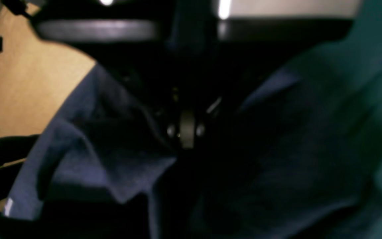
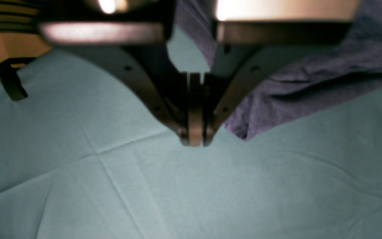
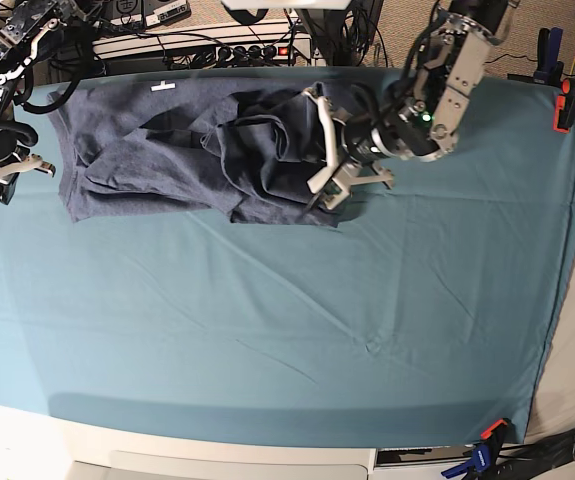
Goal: Fold the T-shirt properly
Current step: 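Tuck and flatten the bunched fabric with the left gripper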
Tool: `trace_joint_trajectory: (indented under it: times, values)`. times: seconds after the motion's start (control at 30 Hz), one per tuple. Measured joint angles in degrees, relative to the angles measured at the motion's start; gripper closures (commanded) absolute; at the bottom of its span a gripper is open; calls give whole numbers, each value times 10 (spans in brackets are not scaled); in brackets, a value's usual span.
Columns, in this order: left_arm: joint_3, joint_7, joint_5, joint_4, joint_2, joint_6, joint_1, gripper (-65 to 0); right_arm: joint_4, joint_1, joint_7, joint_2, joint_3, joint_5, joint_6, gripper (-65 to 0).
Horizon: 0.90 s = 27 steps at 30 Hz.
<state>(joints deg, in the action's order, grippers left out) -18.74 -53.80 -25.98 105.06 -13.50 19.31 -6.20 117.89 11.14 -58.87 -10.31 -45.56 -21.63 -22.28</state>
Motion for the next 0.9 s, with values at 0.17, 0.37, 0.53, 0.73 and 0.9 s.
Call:
trace_joint_trajectory:
  times: [0.17,0.37,0.53,0.73,0.9]
  values:
    - [-3,6,8,-2,4,0,0,0,0,0,0,0,0,-8,0,0]
    - [-3,27,15,-14,4,0,0,0,0,0,0,0,0,-8,0,0]
    - [-3,30,24,-27,4,0,0,0,0,0,0,0,0,-8,0,0]
    - [-3,29,26,-27,23,0,0,0,0,0,0,0,0,-9,0,0]
    - [-3,29,25,-27,52,0,0,0,0,0,0,0,0,-10,0,0]
